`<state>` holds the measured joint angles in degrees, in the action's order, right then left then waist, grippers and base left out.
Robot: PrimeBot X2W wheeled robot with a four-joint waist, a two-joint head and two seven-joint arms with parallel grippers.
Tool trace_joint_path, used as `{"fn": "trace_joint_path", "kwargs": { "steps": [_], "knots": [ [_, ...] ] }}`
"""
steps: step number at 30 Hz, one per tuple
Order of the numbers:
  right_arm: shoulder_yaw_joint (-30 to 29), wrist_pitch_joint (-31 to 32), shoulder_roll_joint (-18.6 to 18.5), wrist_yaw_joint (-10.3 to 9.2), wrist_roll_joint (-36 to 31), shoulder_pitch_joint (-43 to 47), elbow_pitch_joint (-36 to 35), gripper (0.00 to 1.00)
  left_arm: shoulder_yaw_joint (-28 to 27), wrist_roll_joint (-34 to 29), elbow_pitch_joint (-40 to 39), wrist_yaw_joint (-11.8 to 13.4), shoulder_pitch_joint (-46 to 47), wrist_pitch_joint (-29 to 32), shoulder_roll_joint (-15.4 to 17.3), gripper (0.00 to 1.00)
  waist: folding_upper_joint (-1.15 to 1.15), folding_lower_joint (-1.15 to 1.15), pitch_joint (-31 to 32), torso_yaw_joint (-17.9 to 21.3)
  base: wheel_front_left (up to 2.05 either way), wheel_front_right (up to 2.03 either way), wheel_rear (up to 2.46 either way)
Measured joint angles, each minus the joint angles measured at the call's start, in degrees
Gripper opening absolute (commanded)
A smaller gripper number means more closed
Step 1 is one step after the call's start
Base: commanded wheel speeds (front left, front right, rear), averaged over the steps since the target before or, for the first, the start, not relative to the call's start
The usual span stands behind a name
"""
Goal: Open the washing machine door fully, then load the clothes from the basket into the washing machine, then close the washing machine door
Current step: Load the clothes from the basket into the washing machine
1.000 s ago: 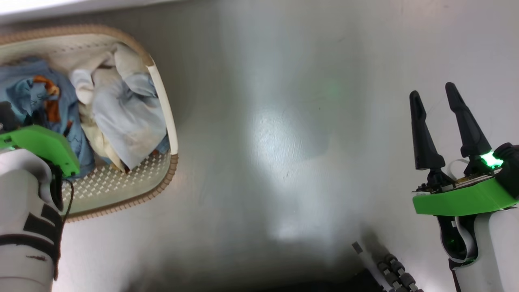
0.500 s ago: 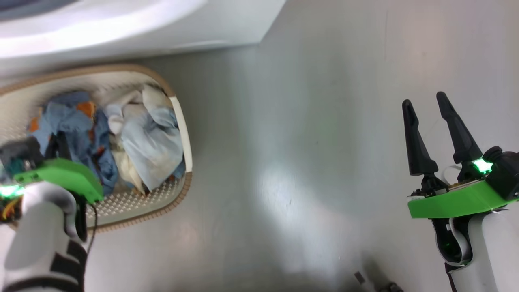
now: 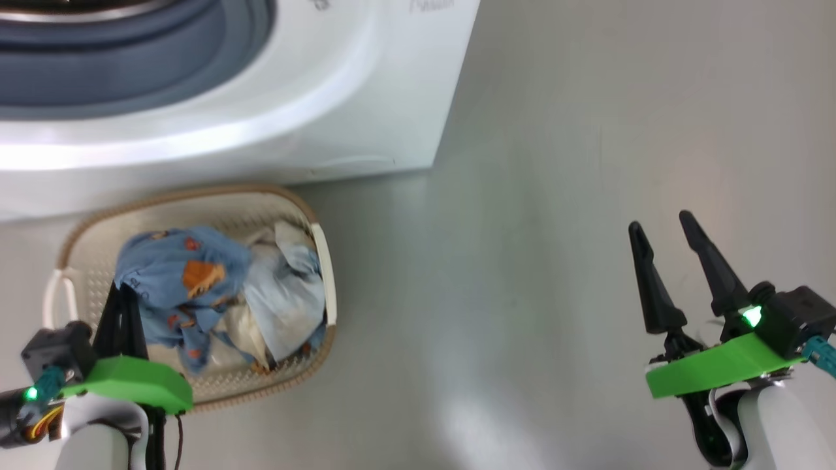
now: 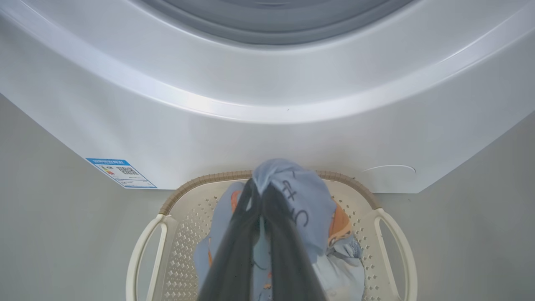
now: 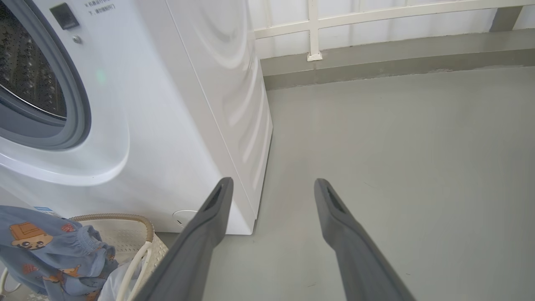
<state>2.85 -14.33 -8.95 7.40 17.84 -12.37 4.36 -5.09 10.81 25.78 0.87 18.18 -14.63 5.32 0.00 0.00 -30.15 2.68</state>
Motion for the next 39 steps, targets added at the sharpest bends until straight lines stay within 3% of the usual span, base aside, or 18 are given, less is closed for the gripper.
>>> {"fn": "trace_joint_path", "kwargs": {
  "steps": [19,31,39],
  "knots": [
    [0.66,0.0,1.32,0.0,-0.12,7.81,2.69,1.0,-2.88,-3.45,-21.71,-2.25,-15.95,0.0,-2.57,0.0,0.0,0.0,17.46,-1.26,0.0,0.0,0.0],
    [1.41,0.01,1.42,0.0,-0.88,10.31,2.9,1.0,-2.97,-2.22,-25.96,-2.53,-23.55,0.0,-2.81,0.0,0.0,0.0,25.2,-0.51,0.0,0.0,0.0],
    [1.31,0.01,1.11,0.0,-0.88,10.63,2.87,1.0,-1.91,0.03,-26.69,-0.78,-25.7,0.0,-2.87,0.0,0.0,0.0,27.08,-0.65,0.0,0.0,0.0]
  ]
}}
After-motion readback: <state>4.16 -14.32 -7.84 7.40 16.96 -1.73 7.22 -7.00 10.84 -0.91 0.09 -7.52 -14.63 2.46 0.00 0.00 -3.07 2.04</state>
